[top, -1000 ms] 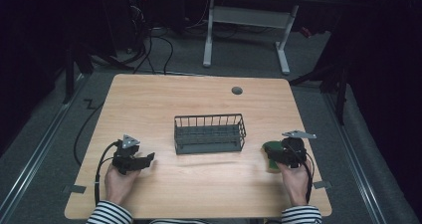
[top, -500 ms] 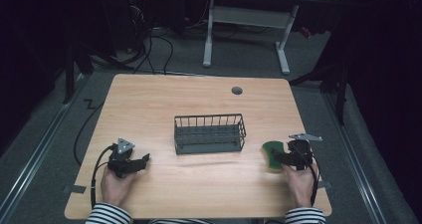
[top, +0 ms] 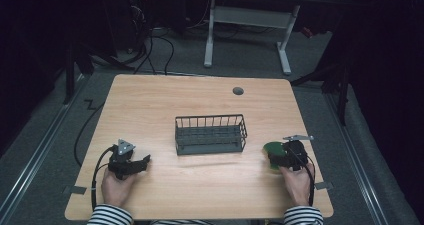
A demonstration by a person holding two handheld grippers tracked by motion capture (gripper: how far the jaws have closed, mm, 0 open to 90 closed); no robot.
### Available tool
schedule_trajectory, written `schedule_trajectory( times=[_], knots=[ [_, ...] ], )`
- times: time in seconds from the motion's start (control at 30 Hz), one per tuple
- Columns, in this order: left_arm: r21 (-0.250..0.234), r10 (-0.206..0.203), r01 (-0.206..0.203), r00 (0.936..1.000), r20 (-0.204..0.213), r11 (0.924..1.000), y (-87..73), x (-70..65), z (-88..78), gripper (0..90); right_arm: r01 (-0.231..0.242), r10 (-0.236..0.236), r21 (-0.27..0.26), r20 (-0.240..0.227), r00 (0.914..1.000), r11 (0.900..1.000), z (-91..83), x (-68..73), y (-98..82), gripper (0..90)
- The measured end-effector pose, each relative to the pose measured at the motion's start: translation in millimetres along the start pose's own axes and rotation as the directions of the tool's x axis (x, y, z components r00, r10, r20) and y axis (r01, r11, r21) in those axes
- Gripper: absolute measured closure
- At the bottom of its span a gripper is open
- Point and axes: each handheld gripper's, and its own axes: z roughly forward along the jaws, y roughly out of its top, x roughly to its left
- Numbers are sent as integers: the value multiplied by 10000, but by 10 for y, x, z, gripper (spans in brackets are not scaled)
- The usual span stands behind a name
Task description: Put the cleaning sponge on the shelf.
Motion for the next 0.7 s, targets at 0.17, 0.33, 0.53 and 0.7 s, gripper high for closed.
schedule_trajectory(
  times=[0.17, 0.33, 0.53, 0.7],
  knots=[
    [0, -7, 7, 10000, -8, 10000, 1, 1, 1, 266, 110, -111, 228, 40, 9999, 9997, 51, 20, 7, 254],
    [-1, -6, 6, 10000, -18, 10000, 1, -1, 2, 265, -50, 52, 317, -34, 10000, 9995, 56, 5, 10, 260],
    [2, -3, 3, 10000, -20, 10000, 2, 0, 2, 265, -216, 228, 584, -192, 9996, 9981, 99, -9, 1, 257],
    [6, -11, 11, 10000, -24, 10000, 3, 0, 3, 266, -310, 323, 617, -211, 9993, 9976, 104, -9, -1, 275]
  ],
)
